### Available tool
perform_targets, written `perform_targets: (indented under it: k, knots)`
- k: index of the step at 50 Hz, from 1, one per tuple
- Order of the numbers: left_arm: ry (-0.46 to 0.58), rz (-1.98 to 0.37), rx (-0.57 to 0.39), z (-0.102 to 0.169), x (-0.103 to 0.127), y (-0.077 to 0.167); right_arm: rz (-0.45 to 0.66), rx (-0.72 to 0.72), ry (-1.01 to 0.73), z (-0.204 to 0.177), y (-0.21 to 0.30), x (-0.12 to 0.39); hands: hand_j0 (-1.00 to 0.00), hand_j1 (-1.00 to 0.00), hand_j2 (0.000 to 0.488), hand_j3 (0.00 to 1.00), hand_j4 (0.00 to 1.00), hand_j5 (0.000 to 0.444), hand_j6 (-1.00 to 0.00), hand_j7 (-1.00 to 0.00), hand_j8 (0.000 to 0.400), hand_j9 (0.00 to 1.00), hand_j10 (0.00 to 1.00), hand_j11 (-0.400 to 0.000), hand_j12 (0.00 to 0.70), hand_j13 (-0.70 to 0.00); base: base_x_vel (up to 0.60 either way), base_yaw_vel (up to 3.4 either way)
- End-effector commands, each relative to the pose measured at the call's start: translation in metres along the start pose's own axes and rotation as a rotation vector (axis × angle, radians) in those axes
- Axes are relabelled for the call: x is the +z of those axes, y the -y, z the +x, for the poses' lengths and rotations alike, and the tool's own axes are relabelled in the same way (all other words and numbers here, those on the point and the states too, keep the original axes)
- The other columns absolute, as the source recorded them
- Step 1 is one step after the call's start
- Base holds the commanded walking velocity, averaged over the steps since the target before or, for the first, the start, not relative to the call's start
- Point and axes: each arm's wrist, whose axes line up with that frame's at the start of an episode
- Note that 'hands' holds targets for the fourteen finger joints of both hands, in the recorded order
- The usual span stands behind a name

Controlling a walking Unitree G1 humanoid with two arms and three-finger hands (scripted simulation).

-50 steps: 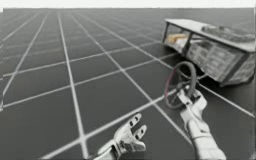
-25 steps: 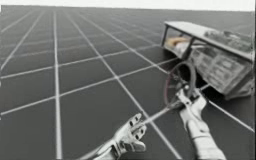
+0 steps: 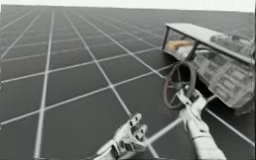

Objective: Pick up and drop off the object

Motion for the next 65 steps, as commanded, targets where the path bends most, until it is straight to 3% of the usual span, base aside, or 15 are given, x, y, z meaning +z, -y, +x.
perform_targets:
  k: [1,65]
  knots:
    - [0.003,0.018,-0.002,-0.0006,0.0018,0.0044,0.035,0.022,0.030,-0.0014,-0.0020,0.0104,0.00,0.00,0.000,1.00,1.00,0.000,0.00,0.00,0.000,1.00,1.00,-0.400,0.000,-0.700,0.58,0.04]
    - [0.003,0.018,-0.002,-0.0006,0.0018,0.0044,0.035,0.022,0.030,-0.0014,-0.0020,0.0104,0.00,0.00,0.000,1.00,1.00,0.000,0.00,0.00,0.000,1.00,1.00,-0.400,0.000,-0.700,0.57,0.06]
